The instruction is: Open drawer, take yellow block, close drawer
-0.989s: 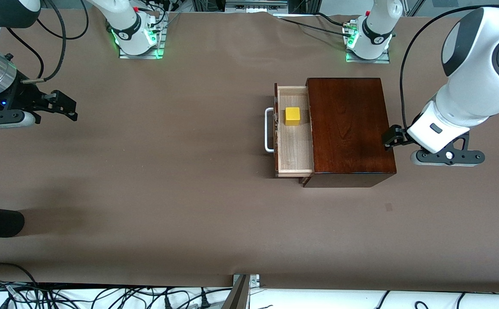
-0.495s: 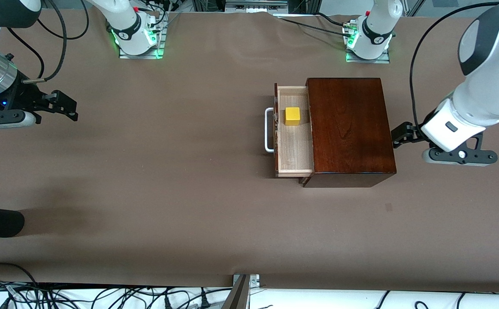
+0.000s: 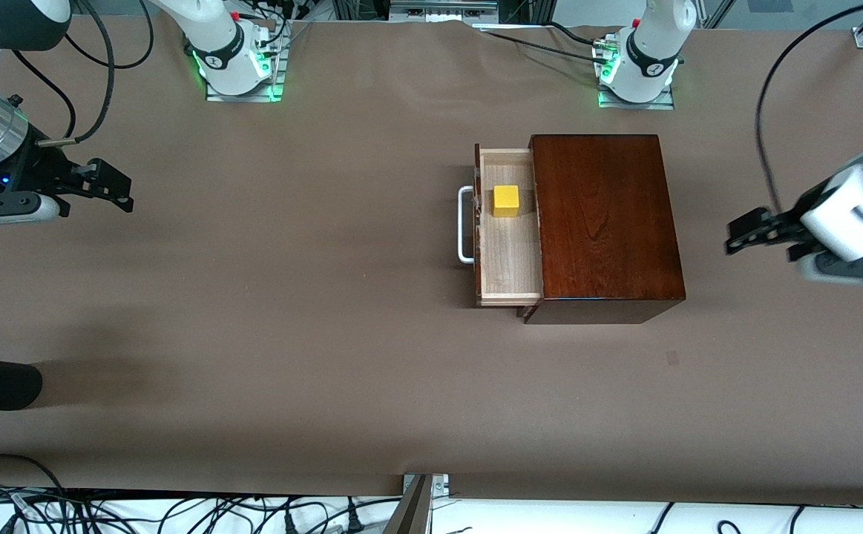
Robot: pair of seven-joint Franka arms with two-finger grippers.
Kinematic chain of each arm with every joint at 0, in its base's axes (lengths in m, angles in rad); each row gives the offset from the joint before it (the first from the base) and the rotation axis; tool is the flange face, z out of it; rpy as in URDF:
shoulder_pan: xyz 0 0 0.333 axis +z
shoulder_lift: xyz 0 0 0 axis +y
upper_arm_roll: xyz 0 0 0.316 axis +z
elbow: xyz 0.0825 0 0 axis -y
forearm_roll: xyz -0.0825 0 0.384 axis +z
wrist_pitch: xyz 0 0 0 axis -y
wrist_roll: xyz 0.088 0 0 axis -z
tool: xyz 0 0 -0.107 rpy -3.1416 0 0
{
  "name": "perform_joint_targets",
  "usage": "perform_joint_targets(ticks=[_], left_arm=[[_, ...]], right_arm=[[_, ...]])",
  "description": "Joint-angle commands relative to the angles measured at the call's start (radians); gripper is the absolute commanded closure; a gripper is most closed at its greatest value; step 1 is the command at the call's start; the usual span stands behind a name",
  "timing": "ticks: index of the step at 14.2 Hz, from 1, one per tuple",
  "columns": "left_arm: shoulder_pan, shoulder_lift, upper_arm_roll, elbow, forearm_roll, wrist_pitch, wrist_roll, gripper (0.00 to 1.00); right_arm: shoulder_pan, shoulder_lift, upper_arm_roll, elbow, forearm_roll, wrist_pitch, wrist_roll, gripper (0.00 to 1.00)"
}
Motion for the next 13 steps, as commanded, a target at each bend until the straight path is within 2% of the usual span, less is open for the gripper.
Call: perform_joint_targets(ticks=[1,2,5,6,13], left_arm=[[-0.085,-0.152,0.152,-0.174,-0.059,0.011,0.037,0.0],[-0.097,-0.169,0.175,-0.2,-0.081,0.012,0.04,0.0],[-0.12,-0.276,0.166,-0.338,-0.065,0.066,0.028,0.0],[-0.111,-0.27,0.166,-0.35,-0.065,0.074,0.037,0.0],[-0.111,-0.217,0.157,-0.294,-0.052,0.072,-0.006,0.0]], right_arm=[[0.002,-0.001,-0.002,0.009,0.013,0.001,-0.006,0.0],[0.002,-0.001,-0.002,0.009,0.013,0.001,-0.006,0.0],[0.002,0.001,-0.003,0.007,0.015,0.002,-0.006,0.0],[0.002,0.001,-0.003,0.009,0.015,0.002,-0.006,0.0],[0.002,0.002,-0.002,0.009,0.012,0.004,-0.006,0.0]])
